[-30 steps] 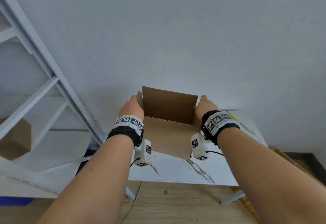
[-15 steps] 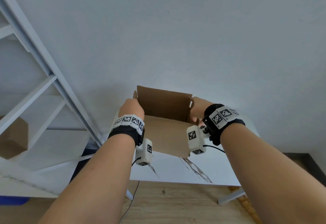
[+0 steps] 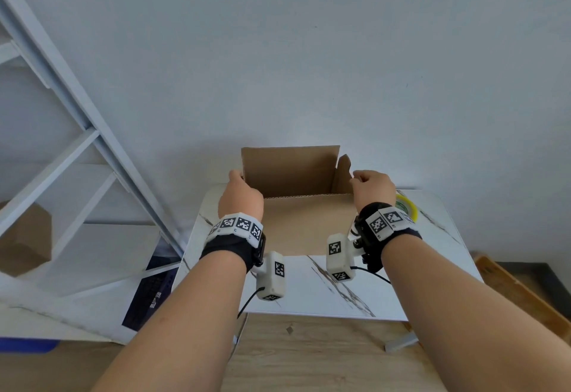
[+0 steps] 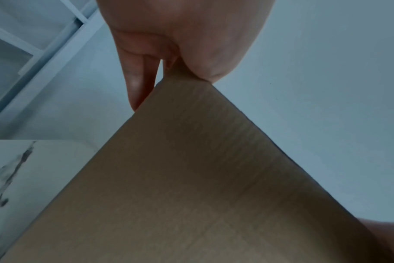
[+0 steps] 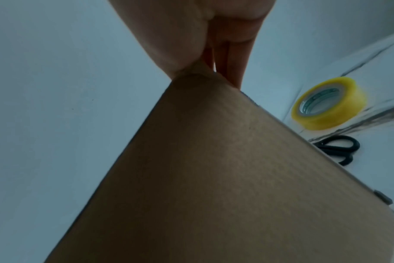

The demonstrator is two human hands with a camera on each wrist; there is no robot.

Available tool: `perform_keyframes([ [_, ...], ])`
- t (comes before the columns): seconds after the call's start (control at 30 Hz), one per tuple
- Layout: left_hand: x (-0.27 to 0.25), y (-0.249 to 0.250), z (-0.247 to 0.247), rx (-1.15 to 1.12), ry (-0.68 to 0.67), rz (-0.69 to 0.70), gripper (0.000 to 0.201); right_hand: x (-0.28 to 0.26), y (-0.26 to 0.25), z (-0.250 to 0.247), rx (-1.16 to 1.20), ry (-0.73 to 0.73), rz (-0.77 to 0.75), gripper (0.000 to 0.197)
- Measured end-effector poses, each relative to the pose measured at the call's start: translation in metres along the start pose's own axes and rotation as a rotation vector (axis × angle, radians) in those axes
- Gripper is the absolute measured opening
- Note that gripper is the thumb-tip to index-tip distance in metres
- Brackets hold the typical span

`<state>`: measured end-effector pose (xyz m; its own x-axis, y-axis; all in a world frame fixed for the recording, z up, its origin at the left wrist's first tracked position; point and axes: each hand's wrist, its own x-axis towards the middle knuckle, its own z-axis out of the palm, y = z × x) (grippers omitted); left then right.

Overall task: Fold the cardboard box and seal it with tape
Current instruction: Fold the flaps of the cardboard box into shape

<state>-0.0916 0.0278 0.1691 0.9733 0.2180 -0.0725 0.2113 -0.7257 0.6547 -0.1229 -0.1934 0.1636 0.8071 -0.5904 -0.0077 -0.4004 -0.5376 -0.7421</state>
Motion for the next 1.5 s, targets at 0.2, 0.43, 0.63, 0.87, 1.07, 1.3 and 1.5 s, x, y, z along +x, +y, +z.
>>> perform_keyframes([
  [0.2, 0.002, -0.001, 0.003, -0.006, -0.012, 0.063, 0.051, -0.004, -0.002, -0.004, 0.077, -0.049, 0.006, 0.024],
  [0.43, 0.006, -0.002, 0.004, -0.004, -0.011, 0.053, 0.05, -0.009, -0.004, -0.005, 0.148, -0.219, 0.024, 0.03],
  [0.63, 0.006, -0.003, 0.005, -0.043, -0.002, 0.048, 0.049, -0.014, -0.01, 0.004, -0.019, -0.31, 0.078, 0.045],
  [0.87, 0.005, -0.007, 0.008, -0.127, 0.009, 0.035, 0.048, -0.016, -0.01, 0.002, -0.347, -0.359, -0.036, 0.021],
  [1.07, 0.004, -0.01, 0.002, -0.199, -0.061, 0.054, 0.049, -0.013, -0.011, 0.004, -0.669, -0.353, -0.234, 0.036],
  [1.3, 0.006, -0.014, -0.002, -0.299, -0.201, 0.074, 0.045, -0.01, -0.009, 0.005, -0.798, -0.402, -0.292, 0.036],
  [1.5, 0.009, -0.017, 0.001, -0.295, -0.312, 0.081, 0.042, -0.01, -0.01, 0.005, -0.751, -0.4, -0.259, 0.029],
])
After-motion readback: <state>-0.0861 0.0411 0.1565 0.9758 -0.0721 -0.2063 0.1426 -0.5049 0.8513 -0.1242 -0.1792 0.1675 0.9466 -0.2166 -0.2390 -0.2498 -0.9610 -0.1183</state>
